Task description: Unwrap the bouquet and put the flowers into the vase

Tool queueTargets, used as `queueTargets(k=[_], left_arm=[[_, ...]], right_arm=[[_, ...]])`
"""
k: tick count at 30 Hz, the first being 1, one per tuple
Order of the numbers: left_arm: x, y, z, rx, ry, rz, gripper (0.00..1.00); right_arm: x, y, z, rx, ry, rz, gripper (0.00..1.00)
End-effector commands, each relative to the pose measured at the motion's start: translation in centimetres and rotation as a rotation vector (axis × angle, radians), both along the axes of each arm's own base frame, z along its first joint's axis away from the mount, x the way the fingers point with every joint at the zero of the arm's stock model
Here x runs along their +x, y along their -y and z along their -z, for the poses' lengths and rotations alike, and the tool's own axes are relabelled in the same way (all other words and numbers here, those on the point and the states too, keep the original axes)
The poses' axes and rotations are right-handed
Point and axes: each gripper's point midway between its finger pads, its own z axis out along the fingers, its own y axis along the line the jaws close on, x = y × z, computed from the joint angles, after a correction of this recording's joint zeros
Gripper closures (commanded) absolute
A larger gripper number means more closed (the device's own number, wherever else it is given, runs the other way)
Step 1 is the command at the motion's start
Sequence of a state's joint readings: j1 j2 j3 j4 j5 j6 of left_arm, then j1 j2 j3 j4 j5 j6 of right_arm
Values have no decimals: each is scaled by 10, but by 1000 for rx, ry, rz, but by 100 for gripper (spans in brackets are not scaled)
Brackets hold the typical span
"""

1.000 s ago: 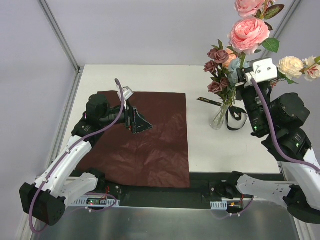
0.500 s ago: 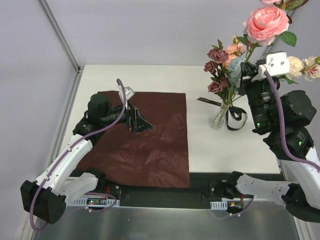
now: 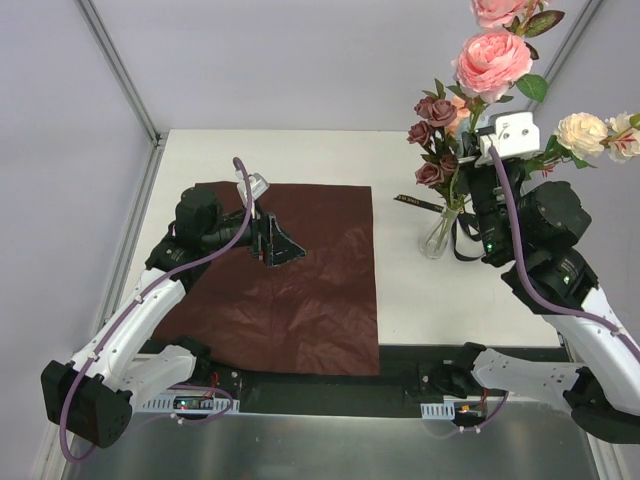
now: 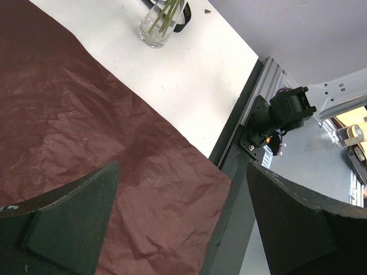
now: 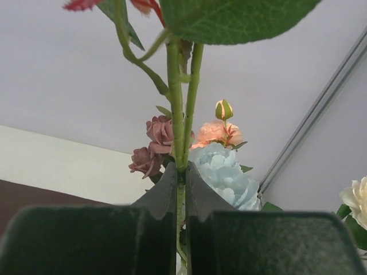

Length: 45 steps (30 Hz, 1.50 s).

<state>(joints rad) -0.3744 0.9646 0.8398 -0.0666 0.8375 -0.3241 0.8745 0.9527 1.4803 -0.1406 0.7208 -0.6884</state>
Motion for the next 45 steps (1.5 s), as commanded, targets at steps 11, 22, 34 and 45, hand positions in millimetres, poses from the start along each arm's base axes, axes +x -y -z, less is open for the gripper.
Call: queueTargets(k=[11,22,34,45], left_arm=[[-4,2,-7,-7,48,21,9],[-7,1,-6,-7,44,17,9],[-8,0,-6,-8,48,17,9],[-8,0,-6,-9,47,18,9]], right_arm=[[-1,37,-3,131,46,184,100],[4,48,4,167,28,287,100],[7,60,16,150,-25,433,99],[15,56,37,92,-82,497,99]])
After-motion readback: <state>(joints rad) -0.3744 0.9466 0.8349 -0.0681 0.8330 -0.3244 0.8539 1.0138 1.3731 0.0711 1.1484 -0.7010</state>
